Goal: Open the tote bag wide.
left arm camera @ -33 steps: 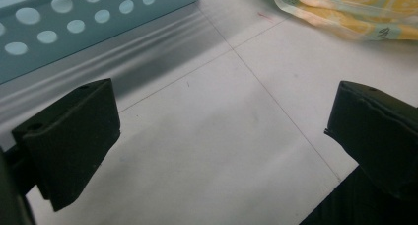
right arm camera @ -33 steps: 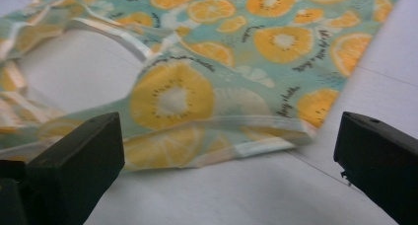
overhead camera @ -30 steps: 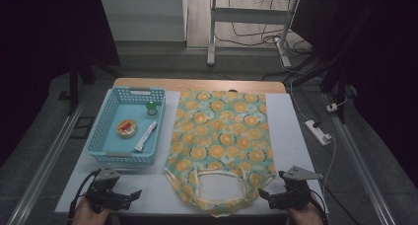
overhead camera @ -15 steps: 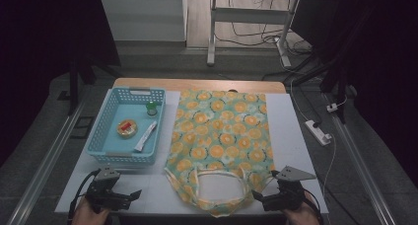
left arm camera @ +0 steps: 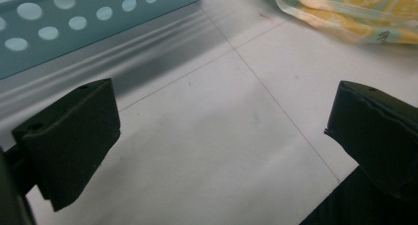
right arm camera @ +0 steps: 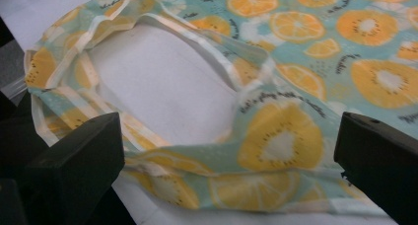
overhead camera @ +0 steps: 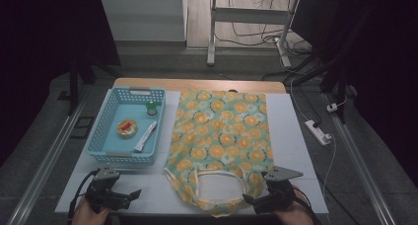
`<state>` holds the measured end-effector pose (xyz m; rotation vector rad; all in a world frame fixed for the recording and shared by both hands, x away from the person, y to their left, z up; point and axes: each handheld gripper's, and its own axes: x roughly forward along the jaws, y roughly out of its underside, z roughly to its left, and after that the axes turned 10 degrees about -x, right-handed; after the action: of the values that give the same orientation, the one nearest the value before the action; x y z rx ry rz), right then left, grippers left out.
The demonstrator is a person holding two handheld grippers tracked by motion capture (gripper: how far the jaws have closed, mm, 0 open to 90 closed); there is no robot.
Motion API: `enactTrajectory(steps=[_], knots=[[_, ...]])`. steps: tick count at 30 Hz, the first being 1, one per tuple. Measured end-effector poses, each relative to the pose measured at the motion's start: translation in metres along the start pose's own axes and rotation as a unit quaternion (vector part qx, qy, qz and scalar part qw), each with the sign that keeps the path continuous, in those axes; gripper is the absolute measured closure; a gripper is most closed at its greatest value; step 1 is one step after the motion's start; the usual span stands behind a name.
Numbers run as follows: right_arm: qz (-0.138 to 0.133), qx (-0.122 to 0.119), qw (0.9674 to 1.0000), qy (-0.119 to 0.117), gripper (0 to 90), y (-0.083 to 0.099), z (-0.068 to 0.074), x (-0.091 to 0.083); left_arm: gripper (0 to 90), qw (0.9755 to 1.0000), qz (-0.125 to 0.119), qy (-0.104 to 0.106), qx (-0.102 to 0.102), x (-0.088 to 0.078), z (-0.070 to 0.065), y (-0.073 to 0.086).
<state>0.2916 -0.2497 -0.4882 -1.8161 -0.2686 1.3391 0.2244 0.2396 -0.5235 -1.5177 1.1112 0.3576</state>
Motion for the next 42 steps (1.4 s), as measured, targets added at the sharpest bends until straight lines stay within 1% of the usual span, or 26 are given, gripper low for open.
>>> enactTrajectory(steps=[3, 5, 6, 7, 11, 13, 14, 15, 17, 20, 24, 25, 26, 27, 28, 29, 30, 31, 32, 33, 34, 35, 36, 37, 38, 42], knots=[[0.003, -0.007, 0.9999, -0.007, 0.0, -0.003, 0.003, 0.003, 0.0, 1.0, 0.0, 0.001, 0.0, 0.0, 0.0, 0.0], [0.006, -0.021, 0.9995, -0.023, 0.0, -0.009, 0.009, 0.008, 0.0, 1.0, 0.0, 0.002, 0.0, 0.0, 0.001, 0.0], [0.008, -0.027, 0.9993, -0.026, 0.0, -0.011, 0.012, 0.01, 0.0, 1.0, 0.0, 0.002, 0.0, 0.0, 0.001, 0.0], [0.008, -0.027, 0.9993, -0.026, 0.0, -0.011, 0.012, 0.01, 0.0, 1.0, 0.0, 0.002, 0.0, 0.0, 0.001, 0.0], [0.013, -0.039, 0.9982, -0.043, 0.0, -0.017, 0.02, 0.017, 0.0, 1.0, 0.0, 0.003, -0.001, 0.0, 0.001, 0.0], [0.017, -0.047, 0.9968, -0.061, 0.0, -0.021, 0.027, 0.022, 0.0, 1.0, 0.0, 0.004, -0.002, 0.0, 0.001, 0.0], [0.017, -0.047, 0.9968, -0.061, 0.0, -0.021, 0.027, 0.022, 0.0, 1.0, 0.001, 0.004, -0.002, 0.0, 0.001, 0.0], [0.019, -0.056, 0.9958, -0.07, 0.0, -0.023, 0.031, 0.025, 0.0, 1.0, 0.001, 0.004, -0.002, 0.0, 0.001, 0.0], [0.021, -0.057, 0.9954, -0.075, 0.0, -0.024, 0.033, 0.026, 0.0, 1.0, 0.001, 0.004, -0.002, 0.0, 0.001, 0.0], [0.032, -0.068, 0.9933, -0.088, 0.0, -0.027, 0.04, 0.034, 0.0, 1.0, 0.001, 0.004, -0.003, 0.0, 0.001, 0.0], [0.037, -0.079, 0.9907, -0.105, 5.8, -0.028, 0.043, 0.04, 0.0, 1.0, 0.002, 0.005, -0.003, 0.0, 0.001, 0.0], [0.041, -0.083, 0.9892, -0.114, 11.1, -0.028, 0.045, 0.043, 0.0, 1.0, 0.002, 0.005, -0.003, 0.0, 0.001, 0.0], [0.041, -0.083, 0.9892, -0.114, 11.1, -0.028, 0.045, 0.043, 0.0, 1.0, 0.002, 0.005, -0.003, 0.0, 0.001, 0.0], [0.046, -0.089, 0.9873, -0.123, 22.6, -0.028, 0.046, 0.045, 0.0, 1.0, 0.003, 0.005, -0.003, 0.0, 0.001, 0.0], [0.046, -0.089, 0.9873, -0.123, 22.6, -0.028, 0.046, 0.045, 0.0, 1.0, 0.003, 0.005, -0.002, 0.0, 0.001, 0.0], [0.046, -0.092, 0.9863, -0.129, 28.7, -0.028, 0.046, 0.046, 0.0, 1.0, 0.002, 0.005, -0.003, 0.0, 0.001, 0.0], [0.048, -0.099, 0.9848, -0.134, 43.4, -0.029, 0.046, 0.046, 0.1, 1.0, 0.003, 0.005, -0.002, 0.0, 0.001, 0.0], [0.048, -0.103, 0.9836, -0.139, 49.7, -0.03, 0.046, 0.045, 0.1, 1.0, 0.003, 0.005, -0.002, 0.0, 0.001, 0.0], [0.048, -0.103, 0.9836, -0.139, 49.7, -0.03, 0.046, 0.045, 0.1, 1.0, 0.003, 0.005, -0.002, 0.0, 0.001, 0.0], [0.046, -0.105, 0.9832, -0.142, 56.7, -0.03, 0.046, 0.045, 0.1, 1.0, 0.003, 0.005, -0.002, 0.0, 0.002, 0.0], [0.045, -0.108, 0.9823, -0.146, 69.3, -0.032, 0.045, 0.043, 0.2, 1.0, 0.003, 0.005, -0.002, 0.0, 0.001, 0.0], [0.044, -0.107, 0.9826, -0.145, 75.1, -0.032, 0.044, 0.043, 0.2, 1.0, 0.003, 0.005, -0.003, 0.0, 0.001, 0.0], [0.044, -0.107, 0.9826, -0.145, 75.1, -0.032, 0.044, 0.043, 0.2, 1.0, 0.003, 0.004, -0.003, 0.0, 0.001, -0.001], [0.044, -0.106, 0.9824, -0.147, 80.3, -0.033, 0.042, 0.042, 0.1, 1.0, 0.004, 0.003, -0.004, 0.0, 0.002, -0.001], [0.039, -0.106, 0.9824, -0.149, 89.6, -0.034, 0.039, 0.04, 0.2, 1.0, 0.004, 0.003, -0.005, 0.001, 0.002, -0.001], [0.035, -0.103, 0.9835, -0.145, 90.0, -0.036, 0.035, 0.038, 0.1, 1.0, 0.004, 0.004, -0.007, 0.0, 0.002, -0.001]])
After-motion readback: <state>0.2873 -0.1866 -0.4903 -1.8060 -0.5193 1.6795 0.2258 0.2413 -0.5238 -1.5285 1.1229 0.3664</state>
